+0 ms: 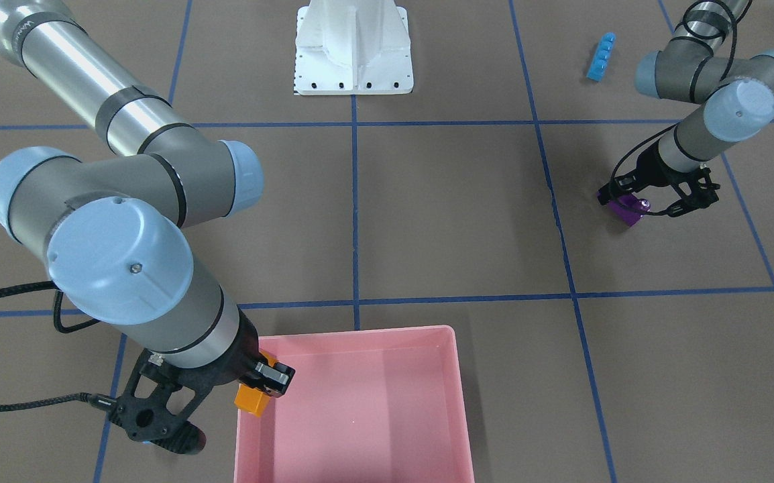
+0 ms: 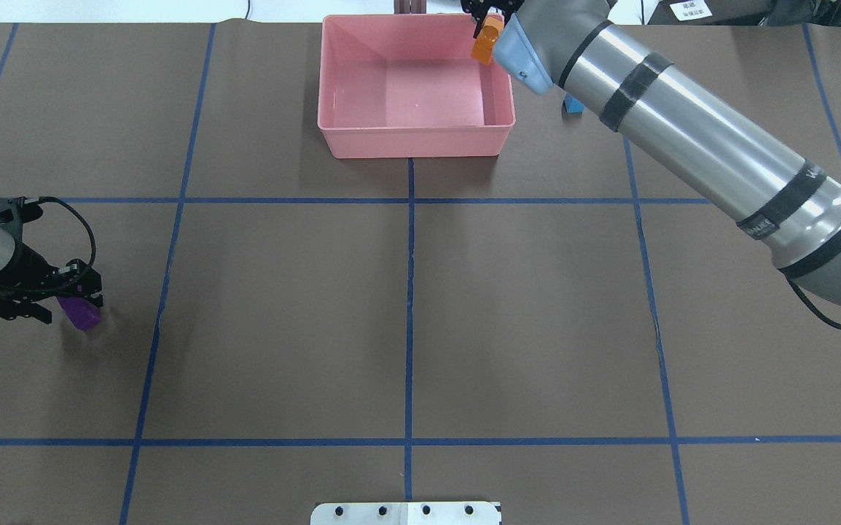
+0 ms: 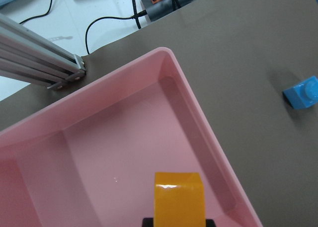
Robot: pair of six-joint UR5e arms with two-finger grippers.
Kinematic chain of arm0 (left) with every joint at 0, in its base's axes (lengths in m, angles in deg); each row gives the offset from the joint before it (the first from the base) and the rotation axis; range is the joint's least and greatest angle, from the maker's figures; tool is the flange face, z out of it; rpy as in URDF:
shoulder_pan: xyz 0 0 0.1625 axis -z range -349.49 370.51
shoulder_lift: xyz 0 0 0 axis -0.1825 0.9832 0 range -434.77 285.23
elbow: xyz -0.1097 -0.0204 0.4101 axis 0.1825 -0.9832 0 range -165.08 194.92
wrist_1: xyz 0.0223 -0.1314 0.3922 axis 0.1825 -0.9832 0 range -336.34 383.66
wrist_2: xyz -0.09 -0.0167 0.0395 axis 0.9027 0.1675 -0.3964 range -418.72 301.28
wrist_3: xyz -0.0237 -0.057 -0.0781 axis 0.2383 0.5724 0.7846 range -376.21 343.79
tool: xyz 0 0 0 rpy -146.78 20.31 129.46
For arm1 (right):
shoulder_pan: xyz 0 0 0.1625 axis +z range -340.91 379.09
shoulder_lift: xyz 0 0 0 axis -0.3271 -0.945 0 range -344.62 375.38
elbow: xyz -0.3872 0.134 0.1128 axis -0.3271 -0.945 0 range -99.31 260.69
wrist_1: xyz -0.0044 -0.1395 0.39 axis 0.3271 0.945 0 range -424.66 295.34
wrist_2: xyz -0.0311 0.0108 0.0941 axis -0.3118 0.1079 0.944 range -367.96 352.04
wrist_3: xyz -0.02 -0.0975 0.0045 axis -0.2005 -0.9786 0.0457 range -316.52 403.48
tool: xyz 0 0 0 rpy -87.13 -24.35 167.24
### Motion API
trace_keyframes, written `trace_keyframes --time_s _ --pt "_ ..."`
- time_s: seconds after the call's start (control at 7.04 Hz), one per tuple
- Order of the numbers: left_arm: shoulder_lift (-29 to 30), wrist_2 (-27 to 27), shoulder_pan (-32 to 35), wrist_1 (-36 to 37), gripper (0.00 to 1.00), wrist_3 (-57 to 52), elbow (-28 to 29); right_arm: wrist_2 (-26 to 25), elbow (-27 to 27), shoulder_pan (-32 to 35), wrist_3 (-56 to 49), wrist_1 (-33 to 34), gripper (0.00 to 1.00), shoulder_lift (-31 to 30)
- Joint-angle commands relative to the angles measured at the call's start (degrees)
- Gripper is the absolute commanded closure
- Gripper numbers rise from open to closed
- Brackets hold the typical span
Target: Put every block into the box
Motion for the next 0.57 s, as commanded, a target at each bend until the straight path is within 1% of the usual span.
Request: trace_keyframes --time_s 0.0,0.14,0.28,0.43 --pt "0.36 -0.01 -0.02 0.07 1.00 -0.05 1.06 -7.62 -8.42 -4.50 8.54 -9.61 1.00 4.87" --pt "1.49 0.17 0.07 0.07 1.00 0.30 1.15 -9.92 -9.75 -6.35 10.61 -11.85 1.00 4.88" --pt "2.81 0.34 0.25 1.28 1.00 0.30 0.72 -10.82 -10.11 -6.98 10.80 -12.04 1.00 4.96" --pt "4.65 0.61 0.42 2.17 1.00 0.47 -0.07 -12.13 -10.90 -8.03 10.80 -13.44 0.85 4.88"
